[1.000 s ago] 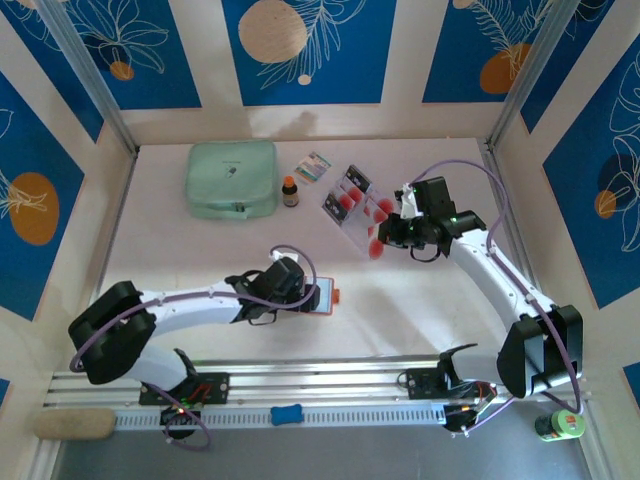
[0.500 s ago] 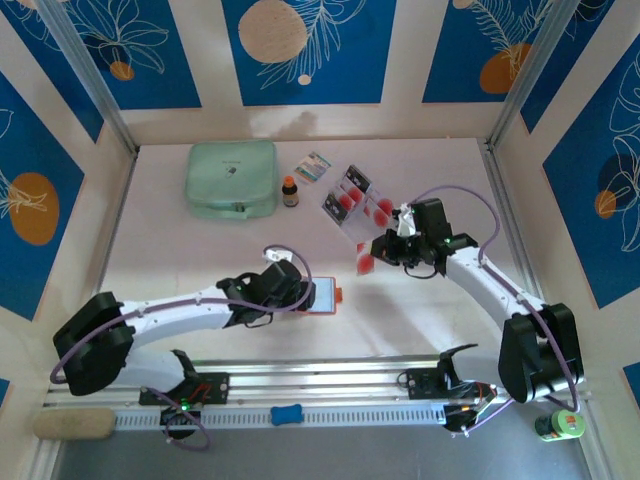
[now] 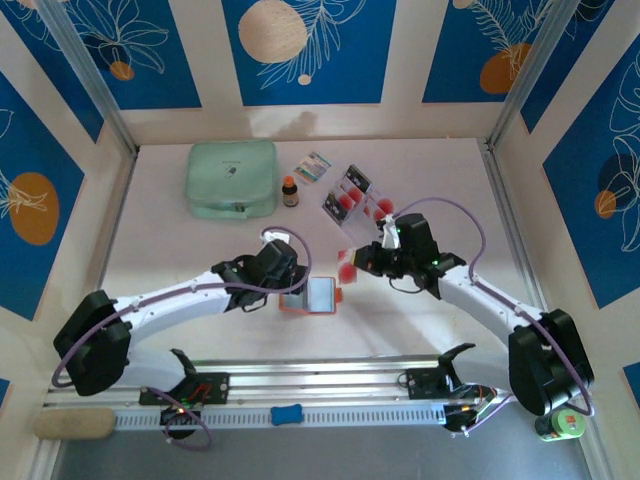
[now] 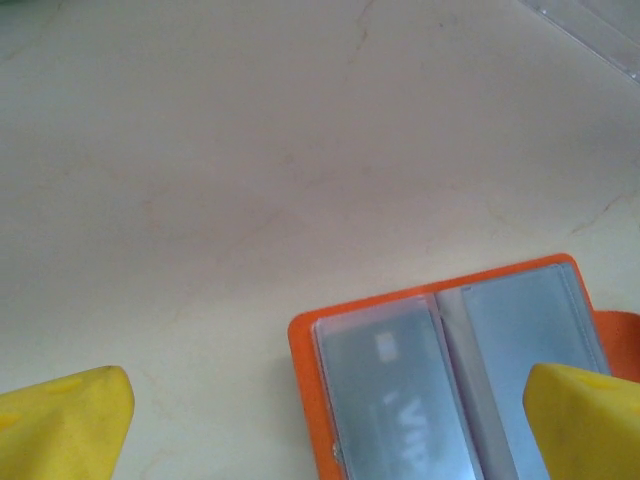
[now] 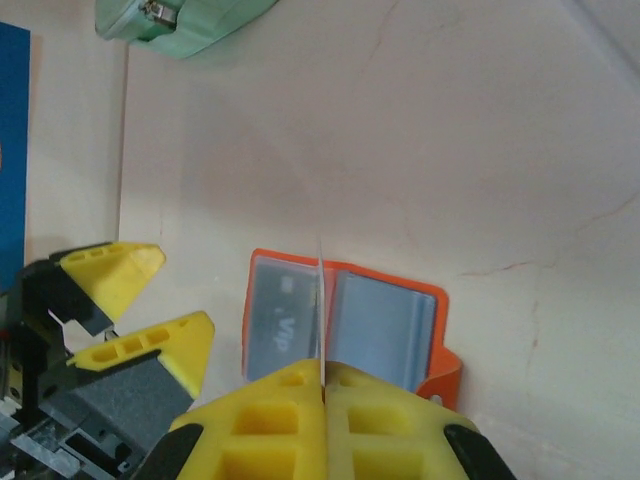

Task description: Put the credit cards into the card holder

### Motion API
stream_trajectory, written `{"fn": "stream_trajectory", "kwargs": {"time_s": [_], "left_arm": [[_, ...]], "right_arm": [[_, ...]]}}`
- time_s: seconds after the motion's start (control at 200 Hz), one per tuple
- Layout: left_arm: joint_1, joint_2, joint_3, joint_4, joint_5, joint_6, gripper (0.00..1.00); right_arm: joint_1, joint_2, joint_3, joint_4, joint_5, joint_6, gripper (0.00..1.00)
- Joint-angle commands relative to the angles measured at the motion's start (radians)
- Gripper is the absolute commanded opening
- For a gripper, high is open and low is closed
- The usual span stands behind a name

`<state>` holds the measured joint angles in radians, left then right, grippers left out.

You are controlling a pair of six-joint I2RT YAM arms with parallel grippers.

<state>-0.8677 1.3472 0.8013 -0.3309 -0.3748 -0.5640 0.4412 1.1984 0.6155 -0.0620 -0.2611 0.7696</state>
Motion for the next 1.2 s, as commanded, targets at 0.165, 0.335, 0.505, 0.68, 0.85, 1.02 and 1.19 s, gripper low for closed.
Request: {"fn": "stream_trajectory", "kwargs": {"time_s": [0.165, 0.335, 0.505, 0.68, 0.85, 1.02, 1.19], "left_arm": [[0.014, 0.094, 0.041, -0.074, -0.003, 0.088, 1.00], [0.019, 0.107, 0.022, -0.075, -0.011, 0.086, 1.00], [0.022, 0.092, -0.009, -0.072, -0.017, 0.069, 1.00], [0.024, 0.067, -0.051, -0.060, -0.012, 0.047, 1.00], [0.025, 0.049, -0.093, -0.051, -0.011, 0.021, 1.00], [0.025, 0.045, -0.124, -0.043, -0.013, -0.002, 1.00], [0.025, 0.042, -0.150, -0.026, -0.011, -0.025, 1.00]], "right_arm": [[0.059, 0.032, -0.111, 0.240, 0.027, 0.104, 0.00], [0.106, 0.091, -0.115, 0.305, 0.049, 0.126, 0.00], [0.138, 0.180, -0.105, 0.370, 0.042, 0.152, 0.00], [0.170, 0.241, -0.101, 0.431, 0.057, 0.166, 0.00], [0.200, 0.271, -0.101, 0.471, 0.094, 0.171, 0.00], [0.223, 0.307, -0.100, 0.523, 0.118, 0.189, 0.00], [0.246, 0.340, -0.093, 0.562, 0.136, 0.197, 0.00]]}}
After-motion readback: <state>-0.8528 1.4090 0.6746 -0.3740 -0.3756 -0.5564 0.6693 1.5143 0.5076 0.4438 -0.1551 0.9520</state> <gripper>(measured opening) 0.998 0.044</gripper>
